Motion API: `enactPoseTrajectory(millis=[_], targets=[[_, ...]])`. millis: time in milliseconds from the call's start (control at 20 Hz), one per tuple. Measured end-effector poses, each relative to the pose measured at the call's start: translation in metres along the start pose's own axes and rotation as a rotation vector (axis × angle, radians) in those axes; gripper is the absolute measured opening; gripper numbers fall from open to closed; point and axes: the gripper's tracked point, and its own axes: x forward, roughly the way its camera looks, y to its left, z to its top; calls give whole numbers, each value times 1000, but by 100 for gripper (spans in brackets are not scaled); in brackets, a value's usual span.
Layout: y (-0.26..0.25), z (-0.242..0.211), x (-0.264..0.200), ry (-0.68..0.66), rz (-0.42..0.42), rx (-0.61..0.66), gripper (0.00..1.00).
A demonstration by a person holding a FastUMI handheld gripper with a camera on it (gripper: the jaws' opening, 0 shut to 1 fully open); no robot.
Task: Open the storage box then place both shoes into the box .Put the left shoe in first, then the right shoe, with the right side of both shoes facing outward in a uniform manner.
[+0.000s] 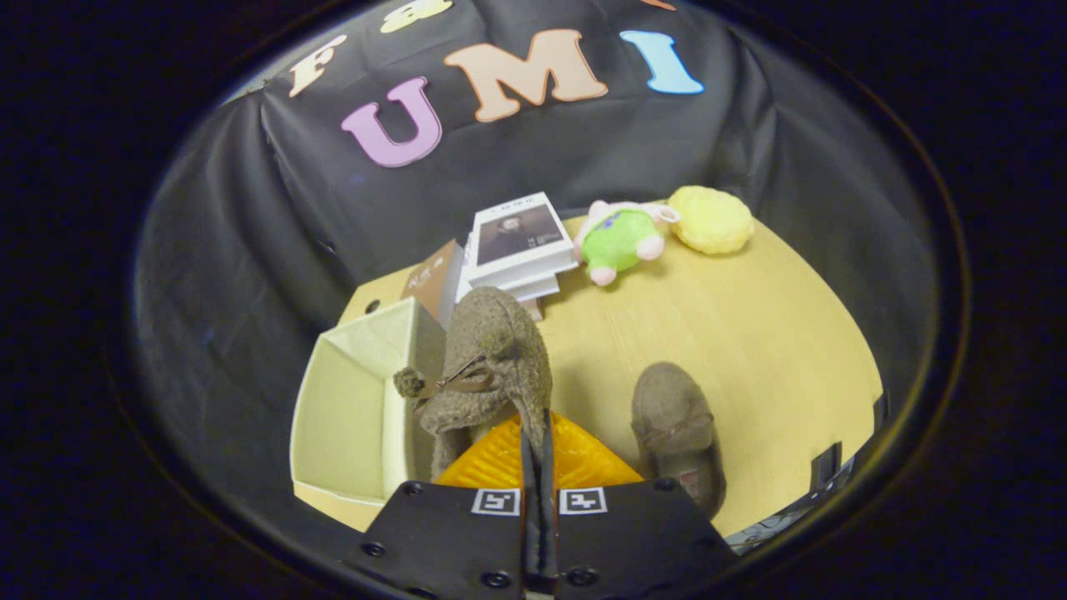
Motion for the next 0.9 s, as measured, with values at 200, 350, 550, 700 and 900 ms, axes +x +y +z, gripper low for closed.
enactPoseTrajectory(millis=[200,350,550,700,900], targets=[[38,16,-8,-9,37,7,3],[72,17,-4,5,80,24,3],[121,5,8,32,129,25,3],[153,-12,24,65,146,15,3],[185,-41,48,129,150,0,3]])
